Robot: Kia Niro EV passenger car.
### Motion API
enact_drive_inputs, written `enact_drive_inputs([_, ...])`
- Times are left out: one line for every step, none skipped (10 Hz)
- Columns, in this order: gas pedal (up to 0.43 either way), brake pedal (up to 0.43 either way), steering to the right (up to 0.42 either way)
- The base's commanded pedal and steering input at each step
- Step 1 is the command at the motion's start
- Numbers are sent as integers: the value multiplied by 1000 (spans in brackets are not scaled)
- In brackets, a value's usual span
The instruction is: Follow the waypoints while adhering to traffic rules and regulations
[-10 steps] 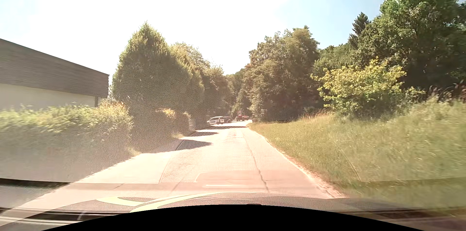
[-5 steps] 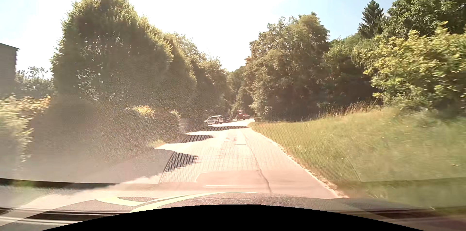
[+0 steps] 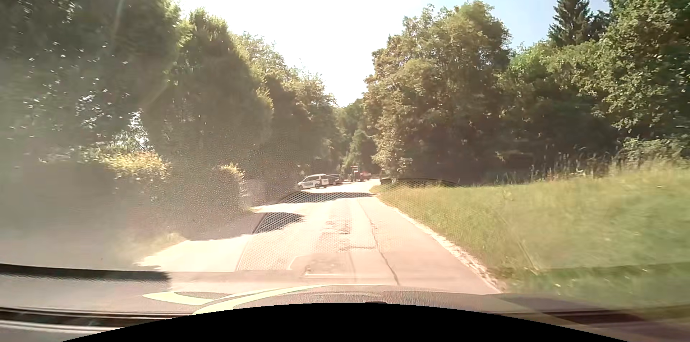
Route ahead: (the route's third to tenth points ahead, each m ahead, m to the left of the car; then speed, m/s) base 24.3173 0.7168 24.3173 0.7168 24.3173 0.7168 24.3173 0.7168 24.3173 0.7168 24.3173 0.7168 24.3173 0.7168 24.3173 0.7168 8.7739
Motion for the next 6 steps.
enact_drive_inputs([39,0,0])
enact_drive_inputs([39,0,0])
enact_drive_inputs([28,0,0])
enact_drive_inputs([28,0,-1])
enact_drive_inputs([28,0,0])
enact_drive_inputs([28,0,-2])
